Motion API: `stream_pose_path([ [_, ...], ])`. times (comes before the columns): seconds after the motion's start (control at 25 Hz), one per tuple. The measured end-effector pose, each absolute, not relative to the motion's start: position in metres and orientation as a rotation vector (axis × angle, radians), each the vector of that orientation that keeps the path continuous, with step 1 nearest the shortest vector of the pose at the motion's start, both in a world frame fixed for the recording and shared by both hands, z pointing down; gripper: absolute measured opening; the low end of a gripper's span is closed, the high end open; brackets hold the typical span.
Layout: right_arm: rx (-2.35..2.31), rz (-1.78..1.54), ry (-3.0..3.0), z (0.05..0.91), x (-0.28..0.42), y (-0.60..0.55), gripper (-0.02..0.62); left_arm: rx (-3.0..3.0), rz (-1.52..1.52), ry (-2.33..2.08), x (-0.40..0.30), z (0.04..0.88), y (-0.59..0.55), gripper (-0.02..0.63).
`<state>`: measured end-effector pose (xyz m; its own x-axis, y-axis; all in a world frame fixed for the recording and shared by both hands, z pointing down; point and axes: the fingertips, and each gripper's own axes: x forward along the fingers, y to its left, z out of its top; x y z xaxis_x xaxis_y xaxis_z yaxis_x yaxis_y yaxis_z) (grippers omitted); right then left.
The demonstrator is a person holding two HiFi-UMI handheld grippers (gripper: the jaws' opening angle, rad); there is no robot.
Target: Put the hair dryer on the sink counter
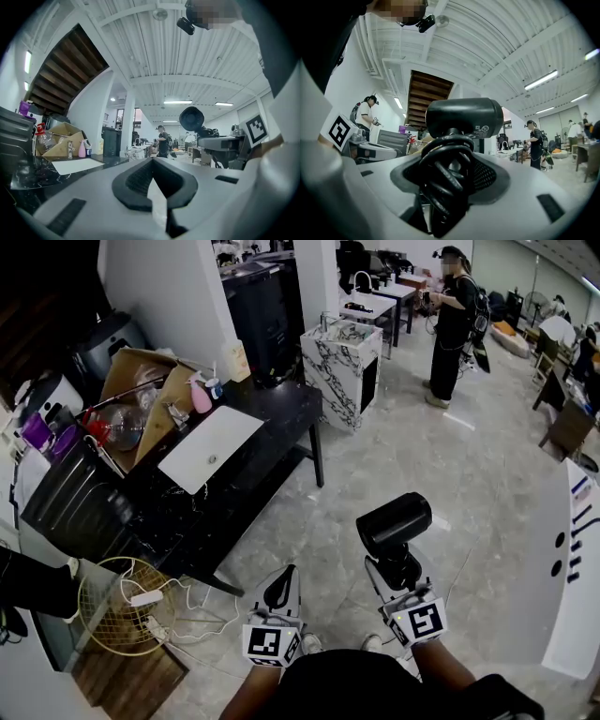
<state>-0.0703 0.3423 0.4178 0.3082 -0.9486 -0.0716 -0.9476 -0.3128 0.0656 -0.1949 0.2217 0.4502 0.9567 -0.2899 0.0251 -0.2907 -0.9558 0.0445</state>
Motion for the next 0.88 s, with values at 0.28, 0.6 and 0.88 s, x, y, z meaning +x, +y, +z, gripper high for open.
stream_pose_path([
  [0.28, 2.572, -0.109, -1.88, 0.415, -0.07, 0.331, 0.256, 3.082, 0.02, -0.407, -0.195, 0.444, 0.209, -0.006],
  [0.6, 2.606, -0.146, -1.881, 0.411, -0.083, 0.309, 0.256, 3.117, 0.011, -0.365, -0.209, 0.44, 0.179, -0.006],
  [0.88, 2.588, -0.183, -1.92, 0.403, -0.078, 0.284, 0.256, 3.111, 0.025, -0.372, -0.205, 0.445, 0.158, -0.006],
])
